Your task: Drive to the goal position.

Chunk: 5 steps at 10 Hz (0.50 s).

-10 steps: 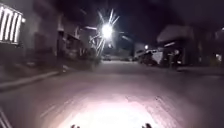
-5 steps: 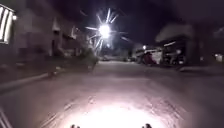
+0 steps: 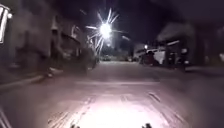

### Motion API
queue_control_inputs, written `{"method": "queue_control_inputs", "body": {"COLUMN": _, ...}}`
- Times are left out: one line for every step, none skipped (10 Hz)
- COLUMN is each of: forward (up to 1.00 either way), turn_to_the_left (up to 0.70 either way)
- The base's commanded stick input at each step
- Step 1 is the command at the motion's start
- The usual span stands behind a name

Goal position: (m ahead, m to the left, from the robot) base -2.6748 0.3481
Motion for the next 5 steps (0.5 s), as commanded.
{"method": "queue_control_inputs", "body": {"forward": 0.85, "turn_to_the_left": 0.00}}
{"method": "queue_control_inputs", "body": {"forward": 0.85, "turn_to_the_left": 0.00}}
{"method": "queue_control_inputs", "body": {"forward": 0.85, "turn_to_the_left": -0.25}}
{"method": "queue_control_inputs", "body": {"forward": 0.85, "turn_to_the_left": -0.15}}
{"method": "queue_control_inputs", "body": {"forward": 0.85, "turn_to_the_left": 0.00}}
